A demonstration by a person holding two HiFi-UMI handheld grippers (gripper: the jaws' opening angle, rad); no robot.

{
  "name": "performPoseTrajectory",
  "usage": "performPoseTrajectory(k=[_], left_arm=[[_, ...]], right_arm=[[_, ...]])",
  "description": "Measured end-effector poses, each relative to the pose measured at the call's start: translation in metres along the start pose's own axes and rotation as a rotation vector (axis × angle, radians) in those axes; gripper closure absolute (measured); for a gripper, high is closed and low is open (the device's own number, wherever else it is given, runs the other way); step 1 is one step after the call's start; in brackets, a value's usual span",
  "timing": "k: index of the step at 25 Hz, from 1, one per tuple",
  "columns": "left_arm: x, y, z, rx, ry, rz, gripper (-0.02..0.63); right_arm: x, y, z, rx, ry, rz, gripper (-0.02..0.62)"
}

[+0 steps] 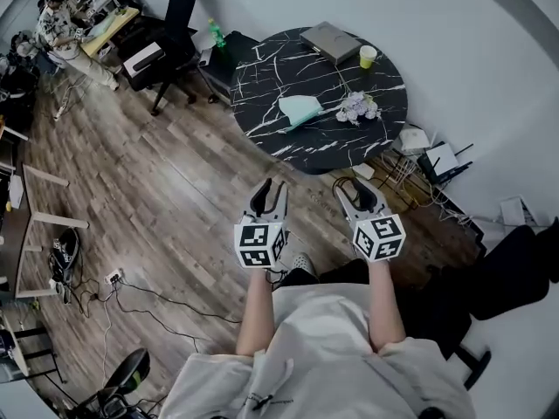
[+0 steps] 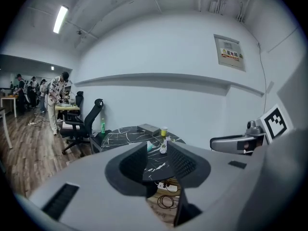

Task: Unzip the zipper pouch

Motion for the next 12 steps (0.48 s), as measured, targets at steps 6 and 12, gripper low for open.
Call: performPoseTrajectory(k=[6,12], left_arm=[[-0.001,0.029,0.004,0.032,-0.007,0.008,0.472],[-0.005,0.047,0.001,0.048,-0.024,-0.021,0.472]], right_arm=[[-0.017,0.014,0.001,0.037,0.022,0.018,0.425],[-0.04,0.011,-0.01,0.052,0.029,0.014,0.437]])
Point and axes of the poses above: the fingertips, and each gripper's own axes: x backward along the fingers, y to its left, z out of its underside, the point moved 8 cm from there along x, backward along the fingers, and after that the axes turned 9 degrees about z, right-handed, at the moved point
